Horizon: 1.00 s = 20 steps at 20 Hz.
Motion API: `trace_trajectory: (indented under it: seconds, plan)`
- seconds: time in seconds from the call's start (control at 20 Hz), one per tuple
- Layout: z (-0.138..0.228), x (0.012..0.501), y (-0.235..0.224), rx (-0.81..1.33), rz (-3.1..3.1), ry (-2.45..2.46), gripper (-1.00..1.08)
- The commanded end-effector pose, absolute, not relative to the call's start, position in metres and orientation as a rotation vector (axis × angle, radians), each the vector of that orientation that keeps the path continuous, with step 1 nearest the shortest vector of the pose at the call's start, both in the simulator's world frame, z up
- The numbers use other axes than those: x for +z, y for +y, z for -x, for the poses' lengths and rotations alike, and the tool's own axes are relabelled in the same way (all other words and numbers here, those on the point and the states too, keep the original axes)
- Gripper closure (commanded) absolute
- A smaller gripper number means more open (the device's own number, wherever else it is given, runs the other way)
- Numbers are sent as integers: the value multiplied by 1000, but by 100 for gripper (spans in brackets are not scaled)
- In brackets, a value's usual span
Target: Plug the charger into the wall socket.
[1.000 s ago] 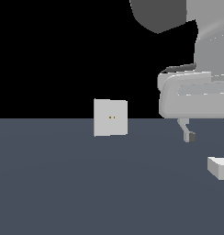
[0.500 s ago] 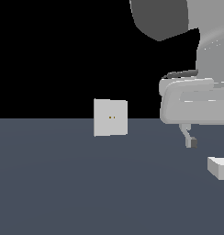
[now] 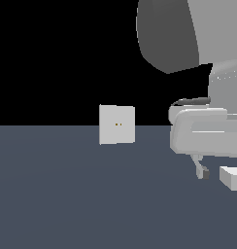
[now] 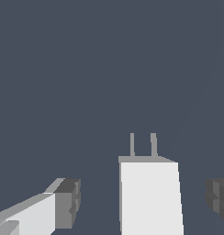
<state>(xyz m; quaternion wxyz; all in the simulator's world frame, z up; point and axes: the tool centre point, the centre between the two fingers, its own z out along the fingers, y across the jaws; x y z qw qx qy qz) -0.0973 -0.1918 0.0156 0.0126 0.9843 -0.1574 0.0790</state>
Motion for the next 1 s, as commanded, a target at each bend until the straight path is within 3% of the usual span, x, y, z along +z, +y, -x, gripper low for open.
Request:
trace_trajectory:
  seconds: [0.0,0.05,0.1,0.95]
  plan:
    - [97,12,-192,248,-3067,-490,-92]
    - [97,12,-192,249,-3068,-490,-92]
    - [97,12,-192,249,-3068,-490,108]
    - [83,23,-176,252,-3090,-364,108]
